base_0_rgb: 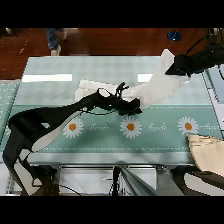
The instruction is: Fold the shirts.
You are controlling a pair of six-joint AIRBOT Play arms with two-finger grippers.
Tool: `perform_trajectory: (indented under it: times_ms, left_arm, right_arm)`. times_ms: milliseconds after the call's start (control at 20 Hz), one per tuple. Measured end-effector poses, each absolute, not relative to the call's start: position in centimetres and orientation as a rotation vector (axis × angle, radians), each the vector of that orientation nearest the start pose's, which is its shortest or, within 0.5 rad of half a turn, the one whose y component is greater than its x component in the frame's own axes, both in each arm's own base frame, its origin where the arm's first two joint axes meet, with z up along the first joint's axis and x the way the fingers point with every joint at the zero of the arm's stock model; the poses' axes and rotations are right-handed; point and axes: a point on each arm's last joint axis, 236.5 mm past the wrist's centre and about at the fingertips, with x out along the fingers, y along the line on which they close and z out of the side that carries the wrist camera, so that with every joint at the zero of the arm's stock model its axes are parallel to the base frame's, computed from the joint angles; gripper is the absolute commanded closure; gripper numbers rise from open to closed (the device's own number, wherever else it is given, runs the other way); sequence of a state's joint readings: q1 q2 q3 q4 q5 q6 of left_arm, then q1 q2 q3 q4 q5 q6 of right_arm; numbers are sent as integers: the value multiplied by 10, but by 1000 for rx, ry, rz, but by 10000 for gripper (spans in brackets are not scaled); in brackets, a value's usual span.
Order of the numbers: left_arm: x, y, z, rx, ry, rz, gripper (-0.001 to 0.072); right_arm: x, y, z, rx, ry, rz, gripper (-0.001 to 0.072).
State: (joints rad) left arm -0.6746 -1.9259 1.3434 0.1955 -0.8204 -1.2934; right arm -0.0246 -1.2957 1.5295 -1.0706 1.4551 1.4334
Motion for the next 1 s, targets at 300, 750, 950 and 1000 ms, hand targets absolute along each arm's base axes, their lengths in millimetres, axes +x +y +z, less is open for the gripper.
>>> perform_trajectory:
  times_ms: [300,750,950,1000]
  left_arm:
    - [386,-405,-6,-792,1264,-904,681]
    - [442,-176,150,-474,844,-718,679]
    - [430,-106,177,-396,786,-596,679]
    - [426,-97,182,-389,779,-586,679]
  right_arm:
    - [387,97,143,213,1153,428,695]
    - [396,100,149,266,1114,397,695]
    - [405,129,151,293,1085,419,695]
    - [407,138,148,295,1086,425,695]
